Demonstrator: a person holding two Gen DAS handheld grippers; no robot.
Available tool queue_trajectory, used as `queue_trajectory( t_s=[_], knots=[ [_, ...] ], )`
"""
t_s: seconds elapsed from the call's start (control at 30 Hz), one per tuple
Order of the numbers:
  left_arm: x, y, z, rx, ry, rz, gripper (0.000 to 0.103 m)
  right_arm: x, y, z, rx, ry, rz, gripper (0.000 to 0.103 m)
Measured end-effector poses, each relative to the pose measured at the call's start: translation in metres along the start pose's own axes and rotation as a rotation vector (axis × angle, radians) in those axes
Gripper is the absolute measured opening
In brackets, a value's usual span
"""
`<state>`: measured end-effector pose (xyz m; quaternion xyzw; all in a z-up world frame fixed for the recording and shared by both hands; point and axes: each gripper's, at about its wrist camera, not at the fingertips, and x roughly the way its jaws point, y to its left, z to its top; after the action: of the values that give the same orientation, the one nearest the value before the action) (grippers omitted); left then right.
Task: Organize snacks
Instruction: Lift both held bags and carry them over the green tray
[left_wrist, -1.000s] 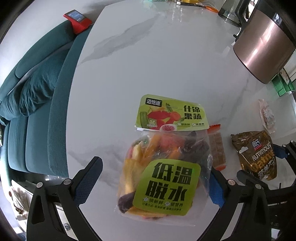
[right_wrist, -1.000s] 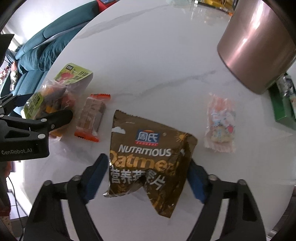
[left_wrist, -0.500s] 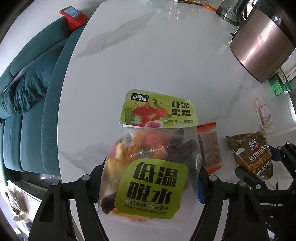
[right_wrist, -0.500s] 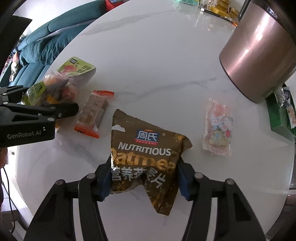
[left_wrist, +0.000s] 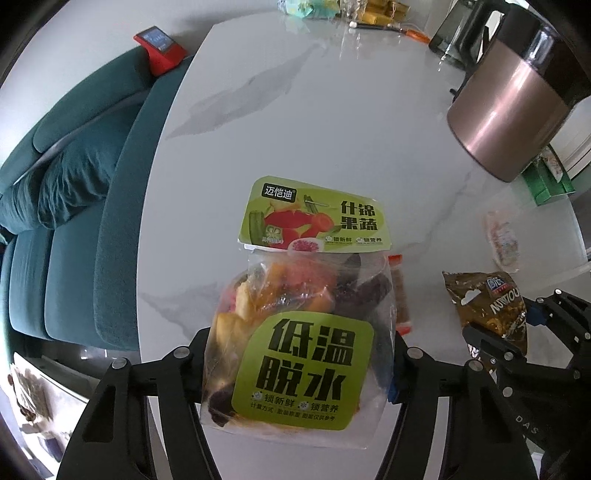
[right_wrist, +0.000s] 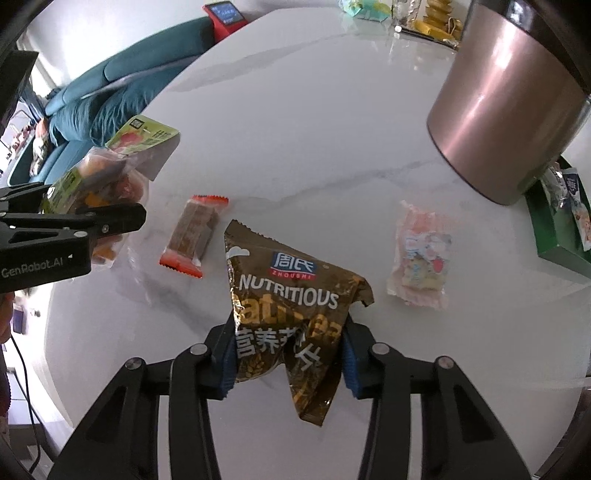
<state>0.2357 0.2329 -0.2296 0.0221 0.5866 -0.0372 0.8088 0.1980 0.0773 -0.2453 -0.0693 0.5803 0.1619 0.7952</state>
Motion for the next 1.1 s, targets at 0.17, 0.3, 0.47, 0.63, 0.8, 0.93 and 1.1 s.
queue_trajectory(
  t_s=[0.17,0.3,0.47,0.63,0.8,0.93,1.1],
  knots=[
    [-0.017,-0.016,-0.006,0.022,-0.022,-0.019,0.06,-0.025,-0.008,-0.003,0.014,-0.045,0.024,0.075],
    [-0.026,-0.04,-0.006,0.058,-0.032,-0.02,0.06,-0.043,-0.03,-0.009,0.047,-0.079,0.033,0.075],
    [-0.032,-0.076,0.001,0.093,-0.037,-0.036,0.06,-0.062,-0.072,-0.021,0.104,-0.106,0.03,0.075],
    [-0.037,-0.129,0.006,0.144,-0.045,-0.052,0.06,-0.078,-0.118,-0.035,0.149,-0.119,0.013,0.075],
    [-0.043,-0.182,0.016,0.173,-0.055,-0.068,0.06,-0.094,-0.171,-0.051,0.189,-0.126,0.0,0.075],
    [-0.045,-0.226,0.026,0.195,-0.065,-0.076,0.06,-0.105,-0.213,-0.061,0.205,-0.129,-0.008,0.075],
    [-0.047,-0.283,0.04,0.219,-0.07,-0.085,0.06,-0.115,-0.268,-0.067,0.212,-0.136,-0.024,0.075]
  ],
)
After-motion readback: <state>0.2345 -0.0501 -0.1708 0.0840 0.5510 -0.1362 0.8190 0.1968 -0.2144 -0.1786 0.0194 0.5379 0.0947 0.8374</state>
